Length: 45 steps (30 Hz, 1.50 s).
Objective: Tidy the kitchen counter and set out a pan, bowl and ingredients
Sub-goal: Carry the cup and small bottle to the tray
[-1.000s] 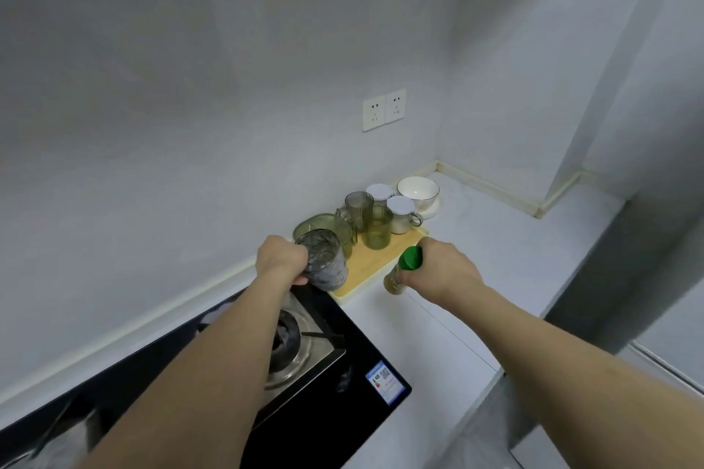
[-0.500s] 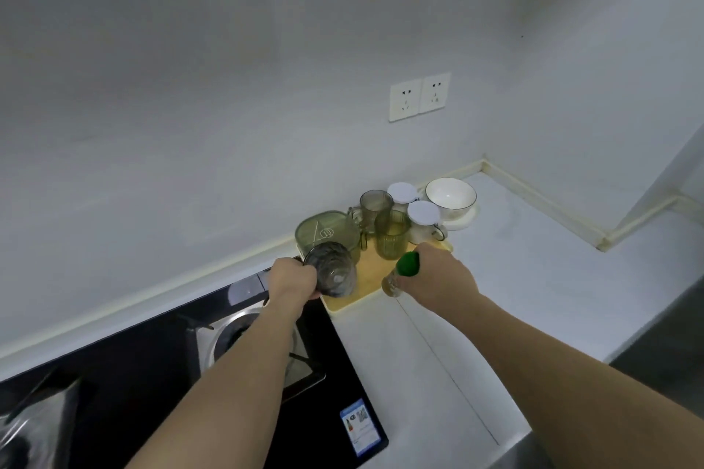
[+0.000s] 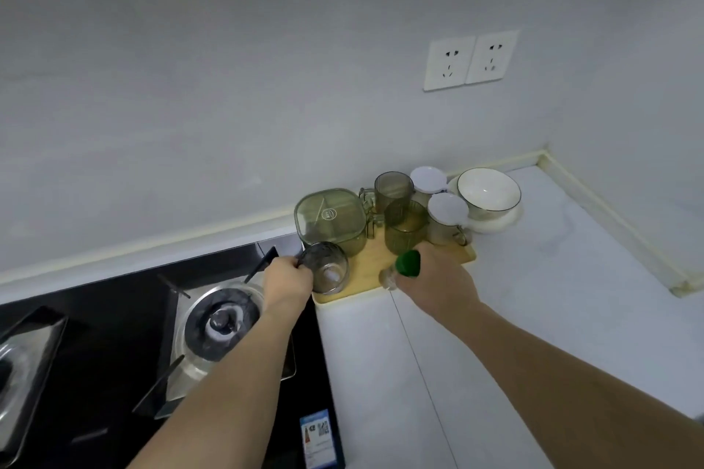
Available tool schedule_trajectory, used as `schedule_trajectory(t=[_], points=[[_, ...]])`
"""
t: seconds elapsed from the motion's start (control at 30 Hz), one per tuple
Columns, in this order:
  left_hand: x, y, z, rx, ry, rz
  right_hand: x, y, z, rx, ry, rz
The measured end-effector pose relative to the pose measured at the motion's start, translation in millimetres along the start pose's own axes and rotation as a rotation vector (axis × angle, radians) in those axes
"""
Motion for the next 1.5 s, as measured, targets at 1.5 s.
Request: schedule_trajectory(t=[1.5], points=[[5.2, -23.5, 1.0, -0.239, 0.055, 0.127, -49.9, -34.2, 3.2, 0.071, 0.102, 0.139]])
Point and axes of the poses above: each hand's wrist, its own x-axis away from the middle knuckle, its own y-axis out of the back of the hand, z = x × y, the point moved 1 cm from there along -x, towards the middle knuckle, and after that the axes turned 11 degrees about -x, right-handed, at the moved point
